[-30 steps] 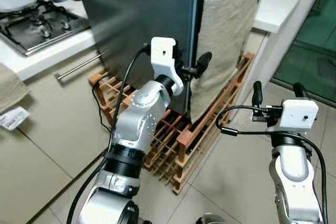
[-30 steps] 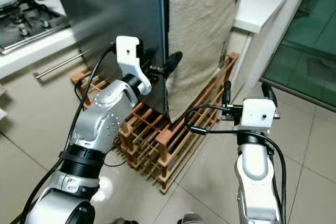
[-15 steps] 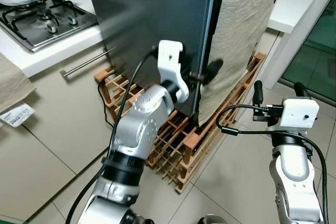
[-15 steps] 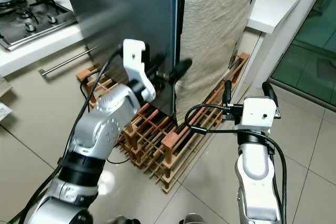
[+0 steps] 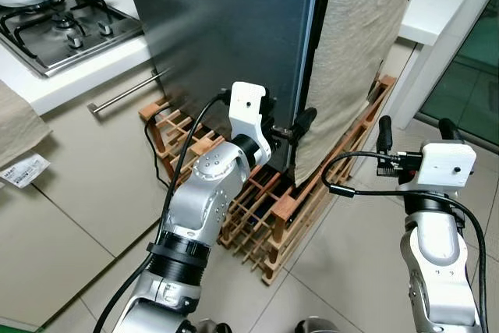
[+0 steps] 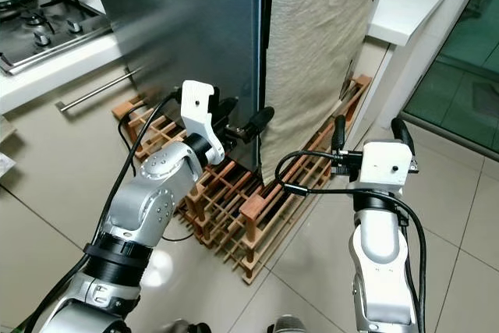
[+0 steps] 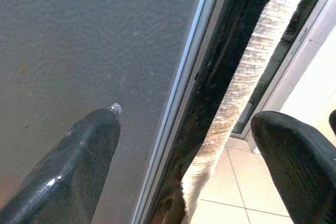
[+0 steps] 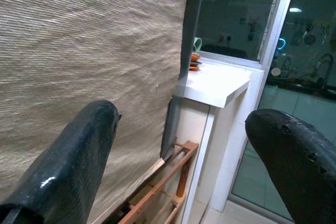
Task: Restocking fridge
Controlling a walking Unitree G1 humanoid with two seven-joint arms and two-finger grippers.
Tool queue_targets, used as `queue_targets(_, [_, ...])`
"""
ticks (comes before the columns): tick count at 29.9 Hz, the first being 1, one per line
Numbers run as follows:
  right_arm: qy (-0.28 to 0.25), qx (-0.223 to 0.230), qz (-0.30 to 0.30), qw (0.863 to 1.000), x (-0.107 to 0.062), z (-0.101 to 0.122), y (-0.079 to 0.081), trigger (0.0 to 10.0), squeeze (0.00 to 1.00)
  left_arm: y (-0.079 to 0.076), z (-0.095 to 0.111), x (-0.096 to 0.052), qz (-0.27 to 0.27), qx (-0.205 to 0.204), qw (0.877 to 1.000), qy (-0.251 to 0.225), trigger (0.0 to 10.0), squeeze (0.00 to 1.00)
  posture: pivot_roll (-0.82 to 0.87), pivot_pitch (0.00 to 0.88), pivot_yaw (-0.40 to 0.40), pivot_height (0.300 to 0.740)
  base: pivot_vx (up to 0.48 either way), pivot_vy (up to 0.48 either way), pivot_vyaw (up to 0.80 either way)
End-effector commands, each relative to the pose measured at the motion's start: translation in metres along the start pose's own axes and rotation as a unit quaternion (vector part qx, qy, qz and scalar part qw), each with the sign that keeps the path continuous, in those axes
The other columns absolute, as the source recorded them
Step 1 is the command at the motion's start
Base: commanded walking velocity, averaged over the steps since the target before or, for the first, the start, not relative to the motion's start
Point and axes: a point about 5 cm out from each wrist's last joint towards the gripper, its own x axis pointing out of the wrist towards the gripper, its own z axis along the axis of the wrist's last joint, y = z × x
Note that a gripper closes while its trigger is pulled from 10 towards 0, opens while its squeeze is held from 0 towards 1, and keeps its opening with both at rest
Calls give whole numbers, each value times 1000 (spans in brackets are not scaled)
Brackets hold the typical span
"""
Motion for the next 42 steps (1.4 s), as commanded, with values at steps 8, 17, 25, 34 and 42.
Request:
queue_targets(8, [9,9,0,1000,-12,2,1,10000,431,19,7,-44,24,35,999,-13,10000,0,-222,106,75,732,0,0,0])
queue_targets(17, [4,20,11,1000,-7,5,8,10000,427,18,26,-49,41,81,993,-73,10000,0,-203,103,67,732,0,0,0])
queue_targets(25, [2,23,0,1000,-2,6,9,10000,427,35,15,-53,102,120,985,-63,10000,0,-201,106,70,732,0,0,0])
queue_targets(34, [-11,25,1,1000,7,10,10,10000,431,37,9,-36,110,97,988,-57,10000,0,-217,91,74,732,0,-477,0])
queue_targets(42, [-9,20,3,1000,4,8,10,10000,427,43,12,-40,119,91,986,-67,10000,0,-219,88,78,732,0,-232,0])
